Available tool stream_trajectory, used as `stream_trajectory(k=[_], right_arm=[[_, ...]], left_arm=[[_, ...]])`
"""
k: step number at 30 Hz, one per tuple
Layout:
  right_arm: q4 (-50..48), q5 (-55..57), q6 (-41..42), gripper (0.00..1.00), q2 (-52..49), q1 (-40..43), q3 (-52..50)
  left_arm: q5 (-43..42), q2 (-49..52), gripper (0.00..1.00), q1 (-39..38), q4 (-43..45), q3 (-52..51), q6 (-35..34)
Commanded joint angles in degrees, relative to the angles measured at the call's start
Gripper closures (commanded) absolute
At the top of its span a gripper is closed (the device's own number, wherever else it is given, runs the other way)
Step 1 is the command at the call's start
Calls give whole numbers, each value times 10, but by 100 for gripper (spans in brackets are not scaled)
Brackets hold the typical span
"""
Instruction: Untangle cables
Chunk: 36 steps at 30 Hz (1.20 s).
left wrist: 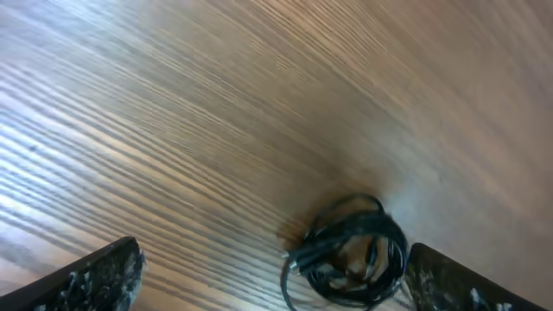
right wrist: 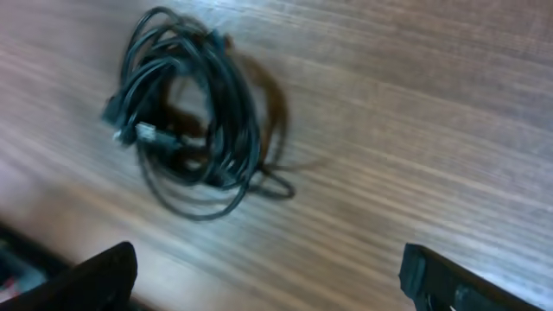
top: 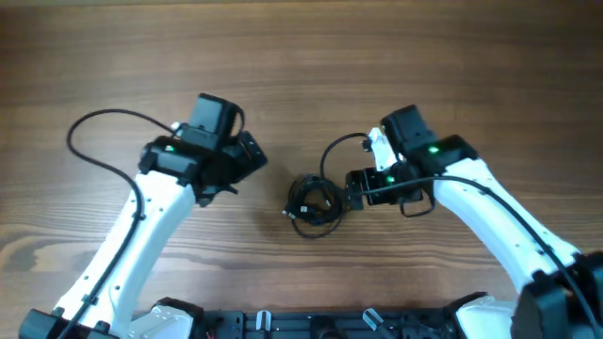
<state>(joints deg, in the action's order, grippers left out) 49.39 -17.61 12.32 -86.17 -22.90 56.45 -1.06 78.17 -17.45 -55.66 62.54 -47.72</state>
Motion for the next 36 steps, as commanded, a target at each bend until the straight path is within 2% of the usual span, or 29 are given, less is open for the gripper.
stream_trajectory(k=[1,5,7,9,10,11,12,14,15,17,18,19,22,25,27,31,36], right_arm=[[-31,38,-11,0,-36,-21,2],[-68,39,-43,2,-75,-53,1],[-72,39,-49,16,-93,-54,0],[-83,39,-49,23,-114,-54,0],[-87,38,-48,35,-120,-56,0],[-90,38,-46,52,-124,-56,0],[-92,38,-43,60,-125,-56,0],[-97,31,-30,63,-125,-56,0],[-97,23,-31,69,-125,-56,0],[-97,-2,-31,96,-125,-56,1],[-97,-23,-30,95,-125,-56,1],[-98,-137,-16,96,-125,-56,13],[-93,-248,-12,96,-114,-56,49],[-91,-300,49,96,-63,-55,102],[-104,-309,88,96,-21,-56,136],[-231,-310,199,96,61,-56,144],[-372,-352,311,96,89,-56,144]], left_arm=[[-26,4,0,49,-10,4,-9],[-25,4,0,54,-9,4,-9],[-25,4,0,54,-10,4,-8],[-25,4,0,54,-11,4,-7],[-25,4,0,54,-10,4,-7],[-25,4,0,54,-10,3,-7],[-25,4,0,54,-10,4,-7],[-25,4,0,54,-10,3,-7],[-25,4,0,54,-10,3,-7],[-25,4,0,54,-10,3,-7],[-26,4,0,54,-10,3,-7],[-46,4,0,53,-9,3,3],[-112,4,0,53,-2,3,56],[-215,4,0,50,-9,3,137],[-228,4,0,39,-12,3,143],[-228,4,0,3,-10,3,143],[-228,4,0,-32,6,3,143]])
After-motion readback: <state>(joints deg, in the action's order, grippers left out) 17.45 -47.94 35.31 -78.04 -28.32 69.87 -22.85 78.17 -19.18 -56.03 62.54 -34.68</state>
